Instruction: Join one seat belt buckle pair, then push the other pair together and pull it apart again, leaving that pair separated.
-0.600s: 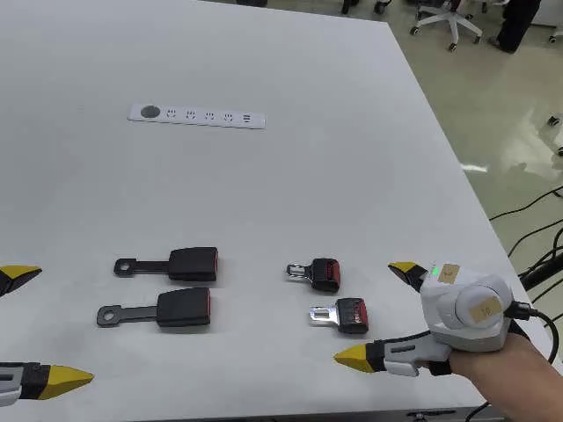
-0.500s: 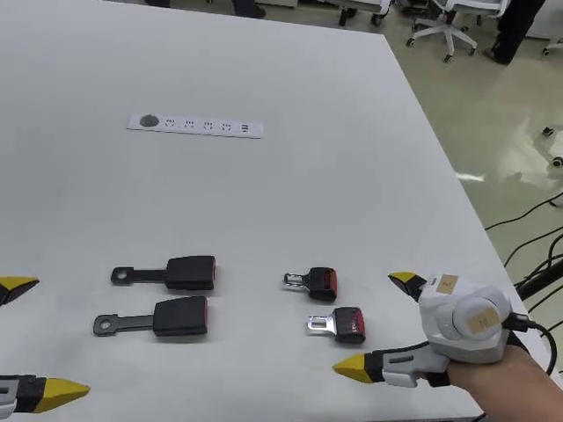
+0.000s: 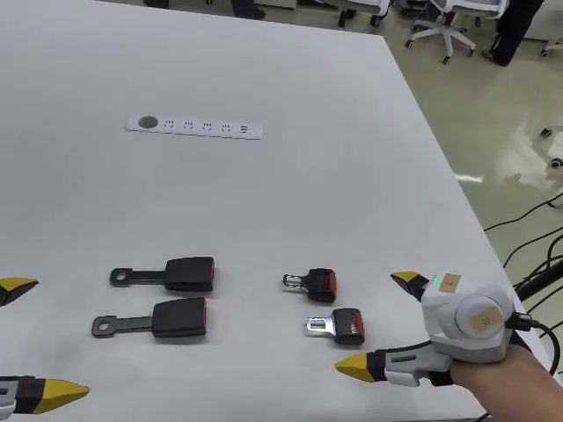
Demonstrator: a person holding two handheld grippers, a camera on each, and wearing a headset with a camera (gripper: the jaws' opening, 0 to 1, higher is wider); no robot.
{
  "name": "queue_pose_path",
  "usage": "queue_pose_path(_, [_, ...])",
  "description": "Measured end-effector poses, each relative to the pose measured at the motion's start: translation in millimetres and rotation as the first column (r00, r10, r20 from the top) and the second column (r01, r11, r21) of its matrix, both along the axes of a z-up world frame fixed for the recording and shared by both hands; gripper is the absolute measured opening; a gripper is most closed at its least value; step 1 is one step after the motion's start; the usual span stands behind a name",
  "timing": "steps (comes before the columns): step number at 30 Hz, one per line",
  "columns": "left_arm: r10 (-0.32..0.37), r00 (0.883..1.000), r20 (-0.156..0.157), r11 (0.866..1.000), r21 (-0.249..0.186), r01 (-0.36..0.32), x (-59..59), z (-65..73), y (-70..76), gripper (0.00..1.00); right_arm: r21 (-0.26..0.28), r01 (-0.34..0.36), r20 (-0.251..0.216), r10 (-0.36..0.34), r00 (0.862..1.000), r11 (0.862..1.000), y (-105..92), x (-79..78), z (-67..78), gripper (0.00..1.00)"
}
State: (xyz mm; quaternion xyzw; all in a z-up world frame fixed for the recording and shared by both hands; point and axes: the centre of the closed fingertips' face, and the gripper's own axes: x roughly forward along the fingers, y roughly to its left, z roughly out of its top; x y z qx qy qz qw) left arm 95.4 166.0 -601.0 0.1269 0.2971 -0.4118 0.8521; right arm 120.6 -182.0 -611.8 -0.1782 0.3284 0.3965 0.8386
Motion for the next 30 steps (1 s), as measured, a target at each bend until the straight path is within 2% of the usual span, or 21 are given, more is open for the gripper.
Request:
queue_pose_path(12, [-0.004, 1.000, -0.007, 1.000, 0.002, 0.004, 1.4, -5.7, 4.7, 1.00, -0.010, -0.009, -0.012, 0.009, 1.000, 1.000, 2.5, -3.4, -1.9, 1.00])
queue_pose_path(15, [-0.003, 1.000, -0.009, 1.000, -0.010, 0.002, 0.2, -2.9, 0.6, 1.00, -0.022, -0.023, -0.009, 0.022, 1.000, 0.999, 3.8, -3.6, -2.3, 1.00])
queue_pose_path(18, [-0.002, 1.000, -0.007, 1.000, -0.009, 0.002, 0.5, -3.4, 1.5, 1.00, -0.005, -0.010, -0.010, 0.010, 1.000, 1.000, 4.3, -1.3, -1.4, 1.00])
queue_pose_path(24, [-0.002, 1.000, -0.004, 1.000, 0.000, 0.002, 1.0, -6.9, 6.1, 1.00, -0.007, -0.004, -0.010, 0.004, 1.000, 1.000, 4.3, -0.7, -2.1, 0.99])
queue_pose_path(26, [-0.001, 1.000, -0.001, 1.000, 0.004, 0.001, 0.4, -6.7, 5.5, 1.00, 0.005, 0.005, -0.028, -0.005, 1.000, 1.000, 4.8, -2.4, -3.0, 0.97])
queue_pose_path(28, [0.000, 1.000, 0.003, 1.000, 0.012, 0.000, 0.5, -6.6, 5.8, 1.00, 0.005, 0.010, -0.021, -0.010, 1.000, 1.000, 4.6, -1.8, -2.1, 0.98])
queue_pose_path(30, [0.008, 1.000, 0.002, 1.000, -0.004, -0.008, -0.7, -2.6, 1.6, 1.00, 0.002, 0.012, -0.017, -0.012, 1.000, 1.000, 3.8, -1.5, -1.5, 0.99])
